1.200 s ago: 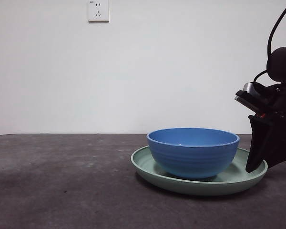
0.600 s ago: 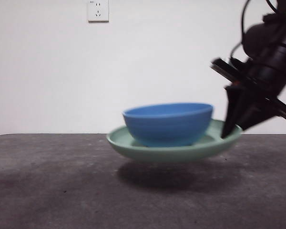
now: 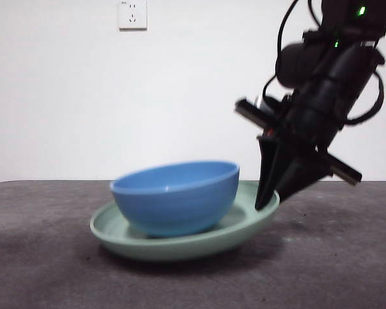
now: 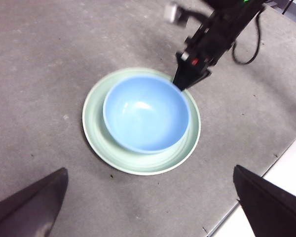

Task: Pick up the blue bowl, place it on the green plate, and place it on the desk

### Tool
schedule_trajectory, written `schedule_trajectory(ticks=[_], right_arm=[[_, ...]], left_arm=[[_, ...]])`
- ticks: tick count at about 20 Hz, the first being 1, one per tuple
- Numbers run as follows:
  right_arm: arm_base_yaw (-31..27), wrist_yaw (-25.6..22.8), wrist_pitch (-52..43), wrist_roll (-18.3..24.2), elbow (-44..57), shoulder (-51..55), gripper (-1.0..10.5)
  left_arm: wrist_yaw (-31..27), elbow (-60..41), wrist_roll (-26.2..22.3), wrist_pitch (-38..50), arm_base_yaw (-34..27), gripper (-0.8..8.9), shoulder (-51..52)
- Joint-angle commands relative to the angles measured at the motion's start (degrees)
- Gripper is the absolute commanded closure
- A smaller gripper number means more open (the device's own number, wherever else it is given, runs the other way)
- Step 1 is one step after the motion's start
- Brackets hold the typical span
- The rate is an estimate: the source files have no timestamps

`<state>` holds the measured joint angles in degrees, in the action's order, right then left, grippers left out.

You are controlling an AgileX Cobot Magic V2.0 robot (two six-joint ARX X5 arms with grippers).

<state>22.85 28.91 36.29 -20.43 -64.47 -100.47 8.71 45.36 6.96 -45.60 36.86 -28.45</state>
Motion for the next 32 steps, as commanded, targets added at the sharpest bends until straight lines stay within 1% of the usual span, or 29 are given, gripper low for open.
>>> schedule_trajectory(ticks=[1, 8, 9, 10, 12, 13, 14, 18, 22, 23, 25, 27, 29, 30, 32], right_arm=[[0.6, 0.6, -1.7, -0.6, -1.1, -2.5, 9.4], [0.6, 0.4, -3.0, -0.5, -1.1, -4.0, 9.3], [0.7, -0.7, -3.3, -0.5, -1.1, -4.0, 9.2], [0.7, -1.8, -3.3, -0.2, -1.1, -4.0, 8.7], [0.7, -3.5, -3.2, 0.3, -1.1, -4.0, 7.0], [0.7, -3.5, -3.3, 0.6, -1.1, -4.0, 6.5], [0.6, -3.5, -3.3, 1.3, -1.1, -4.0, 6.2], [-0.3, -4.0, -1.2, 4.5, -1.2, -1.4, 6.2], [-1.7, -6.9, 2.4, 7.3, -1.2, 7.1, 6.0], [-2.0, -7.3, 3.5, 8.0, -1.2, 9.8, 5.8], [-2.0, -8.4, 6.9, 8.1, -1.2, 16.5, 4.5], [-1.8, -8.4, 10.6, 8.5, -1.2, 23.8, 3.8], [-1.2, -8.7, 13.7, 8.9, -1.2, 31.3, 3.7], [-0.9, -9.7, 15.6, 9.0, -1.2, 35.7, 3.5], [-0.9, -9.7, 19.6, 11.0, -1.2, 43.3, 3.5]], left_arm=[[-0.1, 0.5, 0.2, 0.6, 0.3, 2.51, -0.2], [-0.1, 0.5, 0.2, 0.6, 0.3, 2.51, -0.2], [-0.1, 0.5, 0.2, 0.6, 0.3, 2.51, -0.2], [-0.1, 0.5, 0.2, 0.6, 0.3, 2.51, -0.2], [-0.1, 0.5, 0.2, 0.6, 0.3, 2.51, -0.2], [-0.1, 0.5, 0.2, 0.6, 0.3, 2.51, -0.2], [-0.1, 0.5, 0.2, 0.6, 0.3, 2.51, -0.2], [-0.1, 0.5, 0.2, 0.6, 0.3, 2.51, -0.2], [-0.1, 0.5, 0.2, 0.6, 0.3, 2.51, 0.6], [-0.1, 0.5, 0.2, 0.6, 0.3, 2.51, 0.9], [-0.1, 0.5, 0.2, 0.6, 0.3, 2.51, 1.1], [-0.1, 0.5, 0.2, 0.6, 0.3, 2.51, 1.1], [-0.1, 0.5, 0.2, 0.6, 0.3, 2.51, 1.1], [-0.1, 0.5, 0.2, 0.6, 0.3, 2.51, 1.1], [-0.1, 0.5, 0.2, 0.6, 0.3, 2.51, 1.1]])
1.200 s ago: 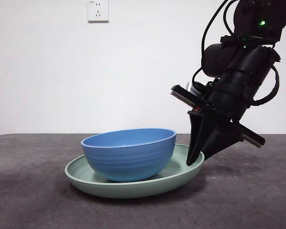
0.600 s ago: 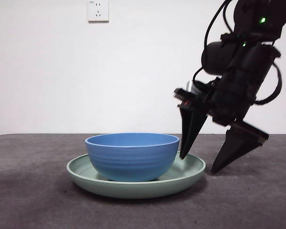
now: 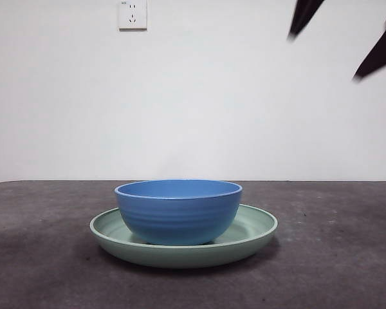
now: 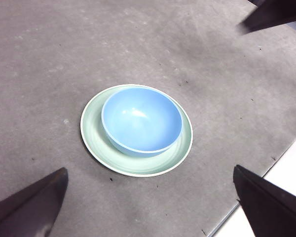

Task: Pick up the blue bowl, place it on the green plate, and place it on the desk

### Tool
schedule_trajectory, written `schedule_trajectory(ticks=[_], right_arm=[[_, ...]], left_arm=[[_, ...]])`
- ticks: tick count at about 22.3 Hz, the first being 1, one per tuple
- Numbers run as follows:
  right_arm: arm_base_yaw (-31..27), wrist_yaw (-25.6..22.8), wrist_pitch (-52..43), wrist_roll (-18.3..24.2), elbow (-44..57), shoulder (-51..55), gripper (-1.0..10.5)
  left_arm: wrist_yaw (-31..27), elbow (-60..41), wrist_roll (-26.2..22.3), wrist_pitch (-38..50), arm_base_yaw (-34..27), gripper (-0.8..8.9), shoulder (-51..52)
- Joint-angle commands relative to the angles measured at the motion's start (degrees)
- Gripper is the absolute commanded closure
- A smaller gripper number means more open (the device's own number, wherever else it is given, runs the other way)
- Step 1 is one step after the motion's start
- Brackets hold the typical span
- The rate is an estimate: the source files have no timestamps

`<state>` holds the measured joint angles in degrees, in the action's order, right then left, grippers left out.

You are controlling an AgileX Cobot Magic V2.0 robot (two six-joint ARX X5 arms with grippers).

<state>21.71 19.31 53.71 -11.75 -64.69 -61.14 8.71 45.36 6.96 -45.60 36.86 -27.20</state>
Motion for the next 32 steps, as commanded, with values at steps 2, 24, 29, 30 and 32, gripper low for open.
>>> schedule_trajectory(ticks=[2, 24, 29, 30, 32], right_arm=[[0.3, 0.2, 6.7, 4.6, -1.0, 10.8, 3.5], [0.3, 0.2, 15.2, 8.8, -1.0, 28.3, 9.2], [0.3, 0.2, 15.2, 8.8, -1.0, 28.3, 9.2], [0.3, 0.2, 15.2, 8.8, -1.0, 28.3, 9.2], [0.3, 0.2, 15.2, 8.8, -1.0, 28.3, 9.2]], left_arm=[[-0.1, 0.5, 0.2, 0.6, 0.3, 2.51, -0.1], [0.0, 0.5, 0.2, 0.4, 0.3, 7.86, 0.0], [0.0, 0.5, 0.2, 0.5, 0.3, 7.86, 0.0], [0.0, 0.5, 0.2, 0.5, 0.3, 7.86, 0.0], [0.0, 0.5, 0.2, 0.4, 0.3, 7.86, 0.0]])
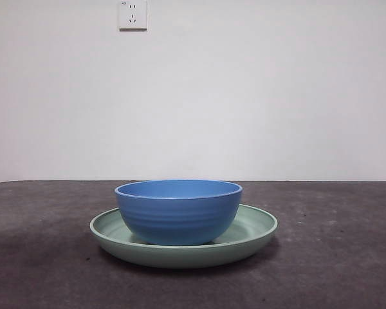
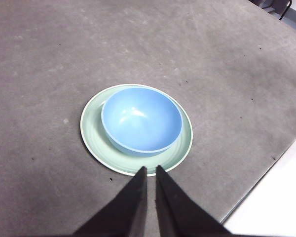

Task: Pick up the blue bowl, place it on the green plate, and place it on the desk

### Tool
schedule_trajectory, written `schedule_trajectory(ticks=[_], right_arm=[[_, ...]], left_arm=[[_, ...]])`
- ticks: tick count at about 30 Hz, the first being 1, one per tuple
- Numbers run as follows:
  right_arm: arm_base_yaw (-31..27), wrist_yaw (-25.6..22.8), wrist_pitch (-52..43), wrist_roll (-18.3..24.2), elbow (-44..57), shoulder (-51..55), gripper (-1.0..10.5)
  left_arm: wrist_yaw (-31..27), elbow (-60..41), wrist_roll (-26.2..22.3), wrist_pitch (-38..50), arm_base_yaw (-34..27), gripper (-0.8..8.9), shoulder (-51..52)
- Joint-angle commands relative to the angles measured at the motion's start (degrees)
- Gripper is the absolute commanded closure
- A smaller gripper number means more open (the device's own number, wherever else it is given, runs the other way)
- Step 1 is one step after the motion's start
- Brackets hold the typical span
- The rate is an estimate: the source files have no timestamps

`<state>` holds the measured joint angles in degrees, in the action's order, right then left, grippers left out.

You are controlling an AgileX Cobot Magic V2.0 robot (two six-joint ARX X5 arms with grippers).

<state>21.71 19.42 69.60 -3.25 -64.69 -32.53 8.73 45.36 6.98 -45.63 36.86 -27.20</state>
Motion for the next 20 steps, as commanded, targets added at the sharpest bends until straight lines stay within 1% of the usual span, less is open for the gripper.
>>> schedule_trajectory(ticks=[1, 3, 5, 8, 9, 11, 12, 16, 18, 20], right_arm=[[0.3, 0.0, -0.7, 0.3, -1.0, -0.3, 9.2], [0.3, 0.0, -0.7, 0.3, -1.0, -0.3, 9.2], [0.3, 0.0, -0.7, 0.3, -1.0, -0.3, 9.2], [0.3, 0.0, -0.7, 0.3, -1.0, -0.3, 9.2], [0.3, 0.0, -0.7, 0.3, -1.0, -0.3, 9.2], [0.3, 0.0, -0.7, 0.3, -1.0, -0.3, 9.2], [0.3, 0.0, -0.7, 0.3, -1.0, -0.3, 9.2], [0.3, 0.0, -0.7, 0.3, -1.0, -0.3, 9.2], [0.3, 0.0, -0.7, 0.3, -1.0, -0.3, 9.2], [0.3, 0.0, -0.7, 0.3, -1.0, -0.3, 9.2]], left_arm=[[0.0, 0.5, 0.2, 0.4, 0.2, 7.86, 0.3], [0.0, 0.4, 0.2, 0.6, -1.1, 7.86, 1.2], [0.6, 0.3, 0.2, 0.6, -4.0, 7.86, 2.5], [1.3, -1.3, 0.2, 1.6, -11.0, 7.86, 5.7], [1.2, -3.1, 0.0, 3.7, -13.9, 7.86, 7.6], [1.2, -7.1, 0.1, 9.1, -17.8, 7.86, 10.9], [1.2, -10.5, 0.1, 13.7, -20.0, 7.86, 13.5], [0.9, -23.4, -2.3, 27.5, -25.0, 7.86, 22.2], [-2.6, -29.7, -3.1, 33.2, -26.6, 7.86, 26.2], [-7.0, -35.1, -2.9, 38.7, -27.6, 7.86, 27.1]])
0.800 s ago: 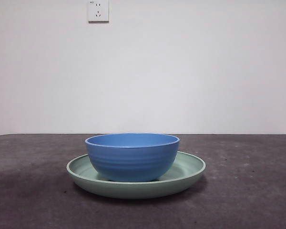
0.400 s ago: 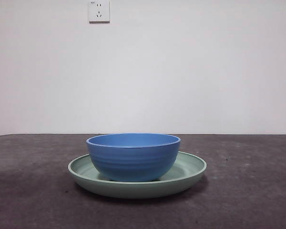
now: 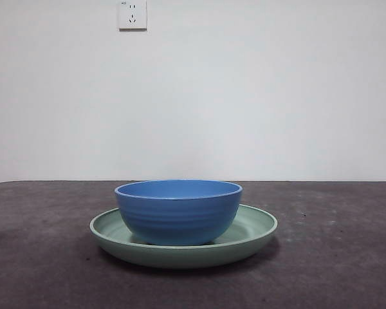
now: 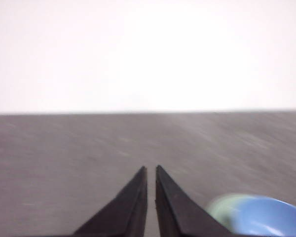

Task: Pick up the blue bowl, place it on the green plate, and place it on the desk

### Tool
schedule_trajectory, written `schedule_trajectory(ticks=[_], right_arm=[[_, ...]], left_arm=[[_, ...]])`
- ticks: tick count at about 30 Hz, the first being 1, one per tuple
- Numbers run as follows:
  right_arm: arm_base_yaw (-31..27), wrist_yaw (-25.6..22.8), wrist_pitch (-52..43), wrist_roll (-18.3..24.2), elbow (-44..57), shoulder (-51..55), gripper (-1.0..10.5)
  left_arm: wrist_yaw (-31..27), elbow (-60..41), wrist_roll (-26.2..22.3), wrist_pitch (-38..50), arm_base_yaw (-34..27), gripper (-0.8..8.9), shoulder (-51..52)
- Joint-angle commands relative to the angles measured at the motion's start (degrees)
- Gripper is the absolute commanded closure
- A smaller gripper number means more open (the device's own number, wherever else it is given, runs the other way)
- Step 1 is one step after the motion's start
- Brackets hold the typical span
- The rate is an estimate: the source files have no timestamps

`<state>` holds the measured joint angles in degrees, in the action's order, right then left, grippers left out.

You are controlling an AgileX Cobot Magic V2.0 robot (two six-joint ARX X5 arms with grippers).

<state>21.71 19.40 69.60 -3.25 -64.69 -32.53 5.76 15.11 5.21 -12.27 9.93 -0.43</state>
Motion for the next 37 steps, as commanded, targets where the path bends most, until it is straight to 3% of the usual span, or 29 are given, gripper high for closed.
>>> schedule_trajectory(ticks=[1, 4, 8, 15, 20, 25, 37], right_arm=[[0.3, 0.1, -0.7, 0.3, -1.0, -0.3, 9.2], [0.3, 0.0, -0.6, 0.3, -1.0, -0.2, 9.2], [0.3, 0.0, -0.6, 0.3, -1.0, -0.2, 9.2], [0.3, 0.1, -0.6, 0.3, -1.0, -0.2, 9.2], [0.3, 0.1, -0.6, 0.3, -1.0, -0.2, 9.2], [0.3, 0.1, -0.6, 0.3, -1.0, -0.2, 9.2], [0.3, 0.1, -0.6, 0.3, -1.0, -0.2, 9.2]], left_arm=[[-5.5, -7.2, -0.6, 7.4, -1.2, 7.86, 0.2], [-9.2, -11.1, 0.0, 7.9, -2.5, 7.86, -0.1], [-9.4, -13.2, 2.2, 6.5, -5.2, 7.86, 0.3], [-9.4, -14.4, 1.5, 5.0, -8.3, 7.86, 0.3], [-9.4, -14.4, 1.1, 1.5, -8.3, 7.86, 0.3], [-9.4, -14.4, -3.6, 1.5, -7.2, 7.86, 0.3], [-9.4, -14.4, -3.7, 1.6, -7.3, 7.86, 0.3]])
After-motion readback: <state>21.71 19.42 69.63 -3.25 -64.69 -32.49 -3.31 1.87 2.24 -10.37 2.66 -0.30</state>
